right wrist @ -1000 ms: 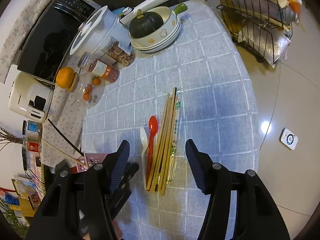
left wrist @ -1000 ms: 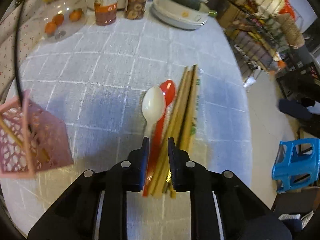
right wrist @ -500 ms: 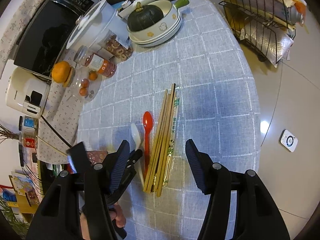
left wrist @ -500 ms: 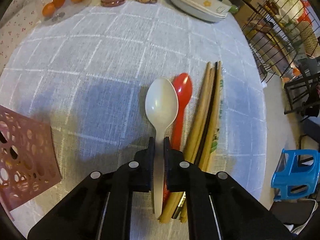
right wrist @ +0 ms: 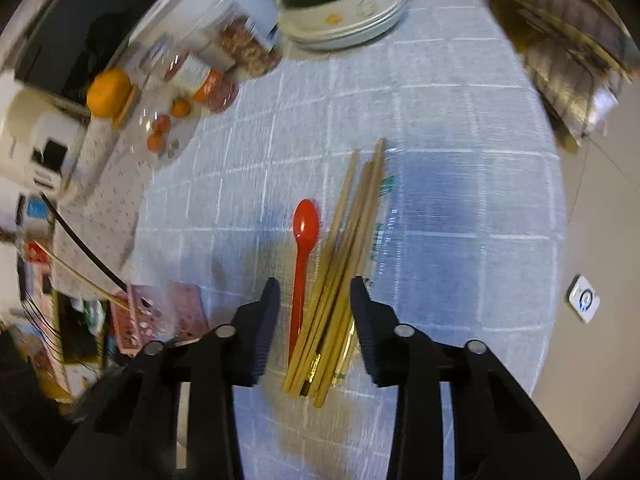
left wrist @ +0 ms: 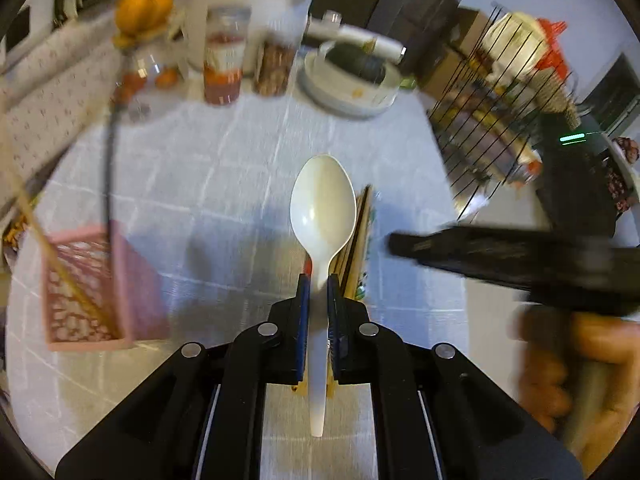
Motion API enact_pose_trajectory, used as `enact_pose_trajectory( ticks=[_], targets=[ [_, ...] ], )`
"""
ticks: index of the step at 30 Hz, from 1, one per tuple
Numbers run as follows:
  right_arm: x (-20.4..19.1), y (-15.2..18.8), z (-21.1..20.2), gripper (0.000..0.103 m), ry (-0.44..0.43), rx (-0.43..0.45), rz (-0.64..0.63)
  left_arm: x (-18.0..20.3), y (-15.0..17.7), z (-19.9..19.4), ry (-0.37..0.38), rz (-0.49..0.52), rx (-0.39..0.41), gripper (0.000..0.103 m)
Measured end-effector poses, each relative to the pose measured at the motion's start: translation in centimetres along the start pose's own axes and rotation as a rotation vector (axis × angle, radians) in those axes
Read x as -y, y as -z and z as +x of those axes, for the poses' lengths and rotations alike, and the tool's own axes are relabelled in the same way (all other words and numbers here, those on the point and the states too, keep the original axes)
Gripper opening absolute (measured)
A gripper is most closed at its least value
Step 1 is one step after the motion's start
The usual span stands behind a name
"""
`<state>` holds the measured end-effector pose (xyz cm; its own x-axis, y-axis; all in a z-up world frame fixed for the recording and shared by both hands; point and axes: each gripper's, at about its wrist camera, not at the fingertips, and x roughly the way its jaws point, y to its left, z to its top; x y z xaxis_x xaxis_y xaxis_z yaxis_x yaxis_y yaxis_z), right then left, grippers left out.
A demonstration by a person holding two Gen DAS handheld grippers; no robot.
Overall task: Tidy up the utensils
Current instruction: 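Grasp the white spoon with the left gripper while the right gripper grasps the red spoon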
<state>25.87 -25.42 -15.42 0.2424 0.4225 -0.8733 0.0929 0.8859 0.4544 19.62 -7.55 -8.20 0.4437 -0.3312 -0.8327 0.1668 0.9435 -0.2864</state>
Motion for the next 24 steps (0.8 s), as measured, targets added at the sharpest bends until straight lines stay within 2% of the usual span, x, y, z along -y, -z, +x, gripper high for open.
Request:
enact_pose_trajectory(
  ticks=[8, 17, 22, 24],
  targets=[
    [-3.2, 0.1, 4.8, 0.03, 0.024, -0.035, -0.095, -1.6, 0.7, -6.4, 0.001, 0.004, 0.132, 0.008],
    [-3.3, -0.4, 8.0, 0.027, 0.126, -0.047, -0.092, -4.4, 1.1, -9.0, -0.011, -0.025, 0.177, 0.008],
    [-3.6, -0.3, 8.7, 0.01, 0.192, -0.036, -0.107, -5.0, 1.2, -9.7, -0.023, -0.022, 0.191, 0.008],
    [-3.7, -0.4, 7.4, 0.008, 0.152, -0.004, -0.087, -5.3, 1.3, -10.0, -0.025, -0.023, 0.199, 0.008]
  ],
)
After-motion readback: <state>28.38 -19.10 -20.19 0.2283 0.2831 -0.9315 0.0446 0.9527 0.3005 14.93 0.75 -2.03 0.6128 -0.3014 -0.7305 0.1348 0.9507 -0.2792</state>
